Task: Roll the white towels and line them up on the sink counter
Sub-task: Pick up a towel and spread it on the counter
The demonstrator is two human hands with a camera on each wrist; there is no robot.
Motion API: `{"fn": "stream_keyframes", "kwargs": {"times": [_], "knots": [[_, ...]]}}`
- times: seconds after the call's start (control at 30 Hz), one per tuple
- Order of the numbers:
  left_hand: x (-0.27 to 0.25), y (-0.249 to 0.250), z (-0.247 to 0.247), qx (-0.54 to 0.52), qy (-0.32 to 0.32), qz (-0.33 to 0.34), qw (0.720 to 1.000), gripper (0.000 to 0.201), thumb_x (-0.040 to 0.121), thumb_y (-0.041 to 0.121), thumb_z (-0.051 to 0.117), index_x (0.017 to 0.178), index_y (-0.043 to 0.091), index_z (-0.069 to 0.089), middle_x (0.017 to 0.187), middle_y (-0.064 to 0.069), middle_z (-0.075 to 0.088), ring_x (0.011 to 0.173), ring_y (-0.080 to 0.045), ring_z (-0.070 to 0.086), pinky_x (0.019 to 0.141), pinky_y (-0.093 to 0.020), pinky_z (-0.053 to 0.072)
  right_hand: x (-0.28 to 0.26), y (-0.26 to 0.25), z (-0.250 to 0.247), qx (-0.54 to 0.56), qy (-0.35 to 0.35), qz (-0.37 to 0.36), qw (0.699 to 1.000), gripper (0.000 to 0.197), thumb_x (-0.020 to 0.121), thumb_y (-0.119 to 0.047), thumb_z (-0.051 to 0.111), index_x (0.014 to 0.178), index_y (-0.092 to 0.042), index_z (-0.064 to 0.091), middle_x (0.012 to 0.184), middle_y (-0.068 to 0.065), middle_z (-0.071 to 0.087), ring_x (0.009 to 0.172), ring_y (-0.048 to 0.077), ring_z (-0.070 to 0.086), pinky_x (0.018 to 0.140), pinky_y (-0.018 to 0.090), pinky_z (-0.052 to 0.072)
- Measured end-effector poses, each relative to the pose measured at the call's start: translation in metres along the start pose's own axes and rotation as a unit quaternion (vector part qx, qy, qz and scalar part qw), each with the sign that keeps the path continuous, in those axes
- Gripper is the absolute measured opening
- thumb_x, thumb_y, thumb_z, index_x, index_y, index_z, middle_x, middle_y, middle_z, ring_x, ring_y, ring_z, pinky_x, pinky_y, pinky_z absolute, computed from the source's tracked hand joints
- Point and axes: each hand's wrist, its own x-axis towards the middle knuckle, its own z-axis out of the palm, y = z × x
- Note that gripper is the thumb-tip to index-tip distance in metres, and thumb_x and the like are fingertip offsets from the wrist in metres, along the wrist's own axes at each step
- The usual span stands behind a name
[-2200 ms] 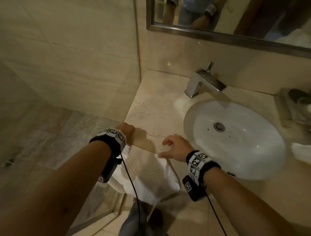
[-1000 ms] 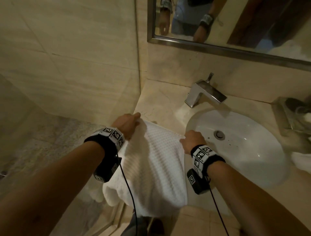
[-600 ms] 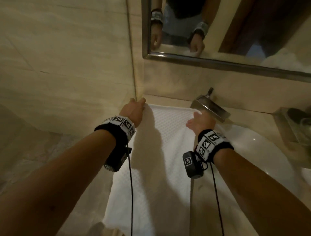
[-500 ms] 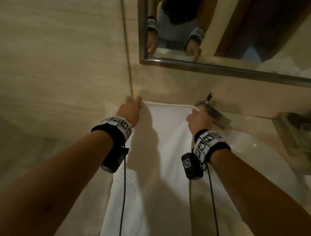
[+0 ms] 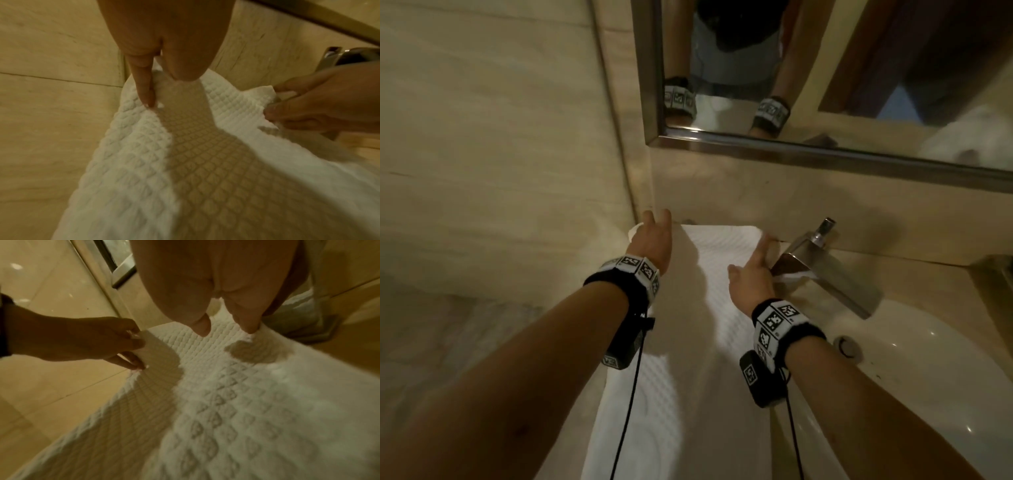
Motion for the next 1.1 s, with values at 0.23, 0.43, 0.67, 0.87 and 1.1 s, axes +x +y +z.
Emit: {"fn": "stream_keyframes", "kwargs": {"times": [0.23,0.43,0.67,0.87,1.1], "knots": [[0.0,0.001,0.058,-0.017,-0.097,-0.187,0.977,0.078,0.098,0.047,0.034,0.15,0.002,-0.002,0.156,-0.026,-0.003,0.145,-0.041,-0.001,0.117,-0.054,0.007,0.014,0.011,0.019,-0.259,-0.04,-0.169,0.95,0.07,0.099,-0.037,0.039,0.154,-0.026,-0.002,0.161,0.0,-0.017,0.147,0.021,-0.016,0.121,0.038,-0.005],[0.002,0.001,0.07,-0.115,-0.009,-0.201,0.973,0.069,0.095,0.042,0.042,0.146,0.001,0.018,0.141,-0.027,0.033,0.128,-0.044,0.036,0.102,-0.056,0.032,0.015,0.018,0.028,-0.337,-0.145,-0.124,0.922,0.066,0.097,-0.057,0.015,0.149,-0.036,-0.019,0.151,-0.007,-0.039,0.138,0.016,-0.038,0.114,0.043,-0.023],[0.039,-0.017,0.04,-0.144,-0.045,-0.229,0.962,0.041,0.1,0.017,0.035,0.14,0.008,0.04,0.138,-0.019,0.048,0.126,-0.035,0.047,0.101,-0.036,0.038,0.016,0.019,0.026,-0.33,-0.146,-0.125,0.924,0.07,0.095,-0.061,0.017,0.149,-0.036,-0.02,0.15,-0.01,-0.041,0.137,0.014,-0.04,0.113,0.041,-0.024],[0.053,-0.016,0.023,-0.231,0.009,-0.255,0.939,0.036,0.098,0.016,0.046,0.132,0.008,0.053,0.137,-0.018,0.051,0.125,-0.034,0.049,0.102,-0.033,0.038,0.018,0.021,0.025,-0.315,-0.152,-0.13,0.928,0.072,0.094,-0.062,0.021,0.15,-0.038,-0.018,0.15,-0.011,-0.039,0.136,0.013,-0.04,0.112,0.039,-0.025],[0.052,-0.008,0.023,-0.26,0.097,-0.203,0.939,0.035,0.094,0.007,0.044,0.129,0.004,0.044,0.125,-0.024,0.057,0.114,-0.039,0.053,0.087,-0.038,0.043,0.014,0.012,0.021,-0.319,-0.162,-0.098,0.929,0.074,0.092,-0.062,0.022,0.149,-0.039,-0.019,0.152,-0.008,-0.038,0.137,0.017,-0.04,0.114,0.042,-0.022]]}}
